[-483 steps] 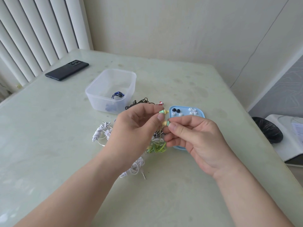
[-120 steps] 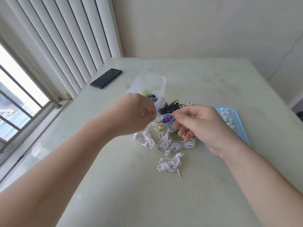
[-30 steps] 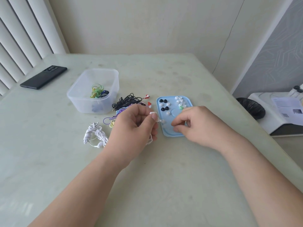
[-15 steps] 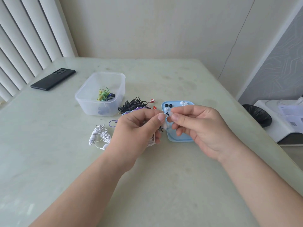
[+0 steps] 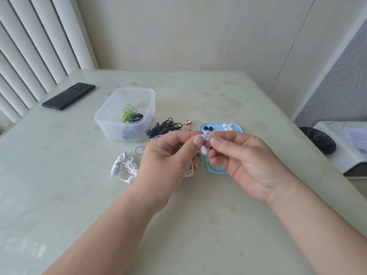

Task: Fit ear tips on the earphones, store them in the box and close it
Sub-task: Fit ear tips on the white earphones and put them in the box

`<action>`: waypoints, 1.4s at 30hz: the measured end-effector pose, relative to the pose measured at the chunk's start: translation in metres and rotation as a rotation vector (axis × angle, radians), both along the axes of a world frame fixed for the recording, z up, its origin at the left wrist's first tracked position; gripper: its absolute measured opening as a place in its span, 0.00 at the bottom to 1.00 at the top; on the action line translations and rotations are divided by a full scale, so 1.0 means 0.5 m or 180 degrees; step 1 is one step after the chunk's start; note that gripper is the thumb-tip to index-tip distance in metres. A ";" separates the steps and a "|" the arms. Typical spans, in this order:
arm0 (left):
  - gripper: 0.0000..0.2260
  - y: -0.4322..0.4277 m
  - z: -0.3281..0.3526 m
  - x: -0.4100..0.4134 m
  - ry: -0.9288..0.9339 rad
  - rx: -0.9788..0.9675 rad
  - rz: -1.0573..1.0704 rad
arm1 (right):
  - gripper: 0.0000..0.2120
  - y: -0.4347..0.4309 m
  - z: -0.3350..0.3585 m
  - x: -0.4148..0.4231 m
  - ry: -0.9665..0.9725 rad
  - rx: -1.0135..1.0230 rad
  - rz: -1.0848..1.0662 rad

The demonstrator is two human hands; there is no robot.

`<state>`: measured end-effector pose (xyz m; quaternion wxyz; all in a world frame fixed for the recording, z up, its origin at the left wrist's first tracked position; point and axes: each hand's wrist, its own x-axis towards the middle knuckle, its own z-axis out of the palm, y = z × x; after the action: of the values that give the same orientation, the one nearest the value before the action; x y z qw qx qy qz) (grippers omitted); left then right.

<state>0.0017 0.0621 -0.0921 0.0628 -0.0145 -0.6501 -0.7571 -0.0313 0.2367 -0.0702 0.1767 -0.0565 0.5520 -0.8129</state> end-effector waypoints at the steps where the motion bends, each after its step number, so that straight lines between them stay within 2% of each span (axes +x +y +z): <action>1: 0.05 0.000 0.000 0.001 0.0015 -0.0028 0.0036 | 0.10 -0.002 0.000 0.001 -0.0033 -0.0032 -0.0011; 5: 0.04 0.006 0.003 0.004 0.0203 -0.0387 0.0185 | 0.11 -0.007 -0.002 0.001 -0.0131 -0.0072 -0.0131; 9: 0.04 0.007 0.004 0.008 0.0477 -0.0871 0.0281 | 0.11 -0.006 -0.004 -0.001 0.0015 0.0063 -0.0251; 12: 0.04 0.009 0.005 0.010 0.0568 -0.0996 0.0422 | 0.10 -0.010 -0.007 0.001 0.0101 0.0085 -0.0299; 19: 0.05 0.016 0.001 0.012 0.0498 -0.0855 0.0464 | 0.05 -0.023 -0.014 0.010 0.0276 0.0045 -0.0484; 27: 0.06 0.014 0.002 0.012 0.0459 -0.0796 0.0465 | 0.12 -0.028 -0.026 0.009 0.0346 0.0120 -0.0483; 34: 0.06 0.010 0.000 0.007 0.0395 -0.0718 0.0390 | 0.07 -0.020 -0.025 0.007 0.0541 0.0241 -0.0417; 38: 0.06 0.012 0.003 0.008 0.0251 -0.0555 0.0257 | 0.11 -0.013 -0.024 -0.001 0.0451 0.0216 -0.0376; 42: 0.07 0.014 0.003 0.008 0.0204 -0.0452 0.0163 | 0.09 -0.007 -0.024 -0.007 0.0363 0.0127 -0.0251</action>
<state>0.0057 0.0690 -0.0906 0.1018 -0.0266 -0.7000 -0.7063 -0.0347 0.2333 -0.0824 0.1138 -0.0773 0.5790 -0.8036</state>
